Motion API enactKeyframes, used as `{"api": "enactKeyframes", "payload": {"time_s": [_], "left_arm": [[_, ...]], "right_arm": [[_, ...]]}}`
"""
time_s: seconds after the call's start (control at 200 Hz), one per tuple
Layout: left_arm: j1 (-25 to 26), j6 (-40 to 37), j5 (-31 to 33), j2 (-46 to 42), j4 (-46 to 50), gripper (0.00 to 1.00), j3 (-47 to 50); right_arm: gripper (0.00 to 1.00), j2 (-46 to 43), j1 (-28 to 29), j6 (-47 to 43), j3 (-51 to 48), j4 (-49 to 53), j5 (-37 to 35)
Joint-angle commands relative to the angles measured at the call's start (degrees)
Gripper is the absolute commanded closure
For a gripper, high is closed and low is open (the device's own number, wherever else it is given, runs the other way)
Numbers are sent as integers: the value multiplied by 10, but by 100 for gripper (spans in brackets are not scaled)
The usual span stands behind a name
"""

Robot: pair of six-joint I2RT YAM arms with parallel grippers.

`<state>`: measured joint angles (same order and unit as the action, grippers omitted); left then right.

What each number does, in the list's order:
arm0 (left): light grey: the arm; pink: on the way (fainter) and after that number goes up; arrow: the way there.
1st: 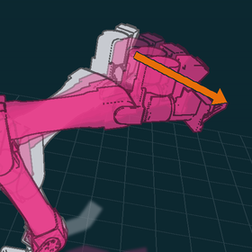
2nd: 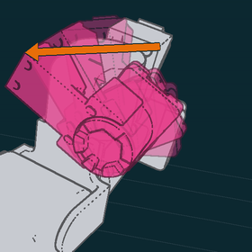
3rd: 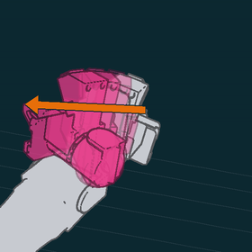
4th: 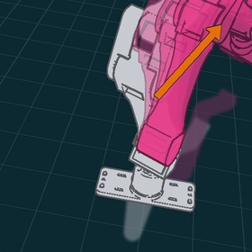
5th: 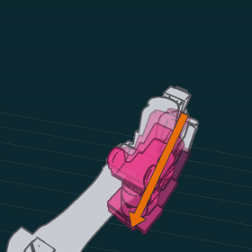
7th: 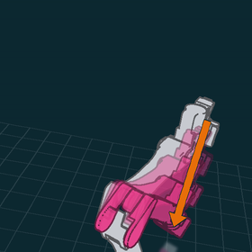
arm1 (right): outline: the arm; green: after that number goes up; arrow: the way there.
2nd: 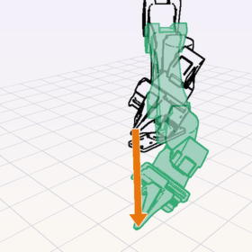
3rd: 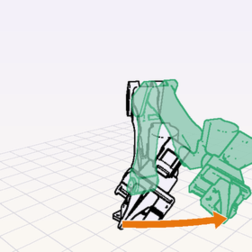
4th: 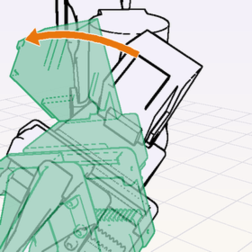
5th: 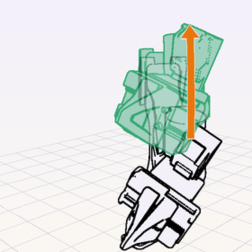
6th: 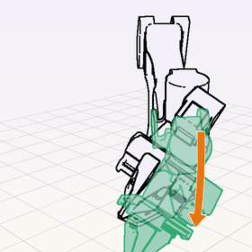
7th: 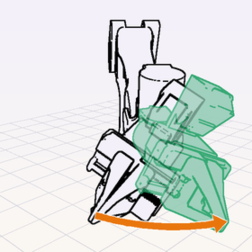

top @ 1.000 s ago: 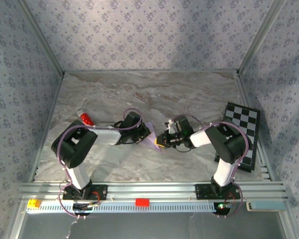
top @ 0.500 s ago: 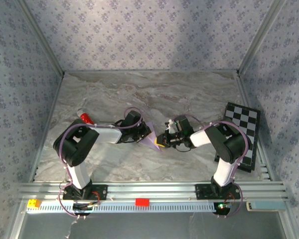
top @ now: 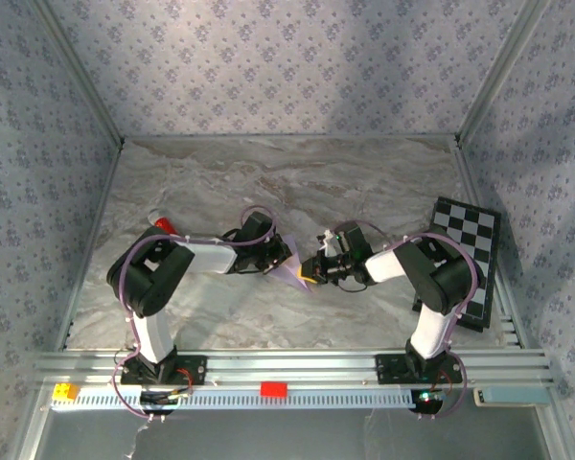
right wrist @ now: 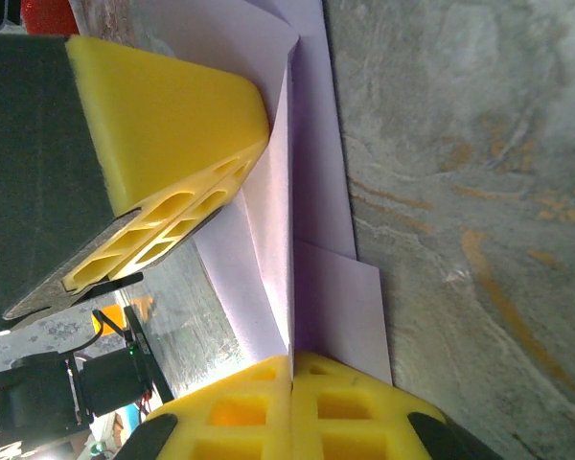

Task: Fold a paper plane with a square sheet of paper (pick it up from the middle)
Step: Fourth fold the wing at the center of the table.

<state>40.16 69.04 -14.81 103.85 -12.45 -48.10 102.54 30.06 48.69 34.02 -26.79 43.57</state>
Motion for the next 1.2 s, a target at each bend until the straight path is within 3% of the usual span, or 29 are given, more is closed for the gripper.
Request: {"api": "enactKeyframes", "payload": {"time_s": [0.0,0.235,0.71,1.194], "left_arm": [[-2,-17,-6,16,28,91,-16],[-2,-28,-12,29,48,92,-26],[-2,-31,-17,43,60,93,-29],[-2,-30,-18,42,59,93,-29]], "right_arm": [[100,35,-3,-3,-9,75,-77],[100,16,-1,-6,-5,89,-78],[83,-68,11,-51,1,201,-103],[85,-76,25,-87,-8,243,-121]]}}
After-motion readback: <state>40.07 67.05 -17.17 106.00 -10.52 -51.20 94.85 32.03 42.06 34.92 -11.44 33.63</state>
